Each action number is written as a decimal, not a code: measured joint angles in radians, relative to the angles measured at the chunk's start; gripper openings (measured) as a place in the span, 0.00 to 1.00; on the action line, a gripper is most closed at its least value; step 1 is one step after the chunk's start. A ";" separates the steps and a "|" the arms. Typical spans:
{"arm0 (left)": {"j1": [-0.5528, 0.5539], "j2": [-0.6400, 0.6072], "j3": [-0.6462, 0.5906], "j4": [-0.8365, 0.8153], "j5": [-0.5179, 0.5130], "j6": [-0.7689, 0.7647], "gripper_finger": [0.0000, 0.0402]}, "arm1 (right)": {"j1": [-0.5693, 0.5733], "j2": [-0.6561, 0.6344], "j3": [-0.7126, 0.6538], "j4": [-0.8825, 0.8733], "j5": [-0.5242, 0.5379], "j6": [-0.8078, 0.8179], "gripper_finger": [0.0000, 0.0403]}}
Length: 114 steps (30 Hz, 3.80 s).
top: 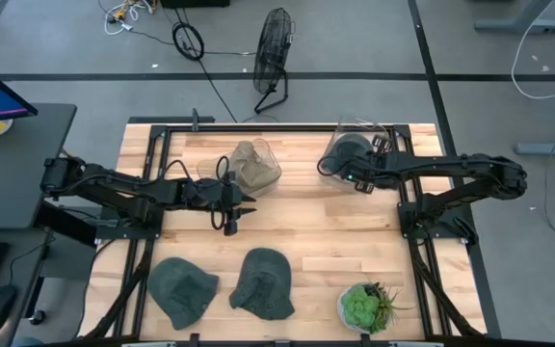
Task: Pick & Place hat
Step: Put the top gray cap into the right transparent bin, then put the right gray cap into the right transparent bin
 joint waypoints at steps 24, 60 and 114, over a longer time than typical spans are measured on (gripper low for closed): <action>-0.026 -0.002 0.001 0.047 0.001 0.026 0.33 | -0.085 0.110 0.119 0.283 -0.316 -0.253 0.00; -0.016 -0.004 0.149 0.080 0.082 -0.235 0.33 | 0.563 0.550 0.240 1.239 -0.780 0.050 0.50; -0.014 -0.004 0.152 -0.118 0.078 -0.242 0.32 | 0.446 0.226 0.616 -0.487 0.275 0.446 0.02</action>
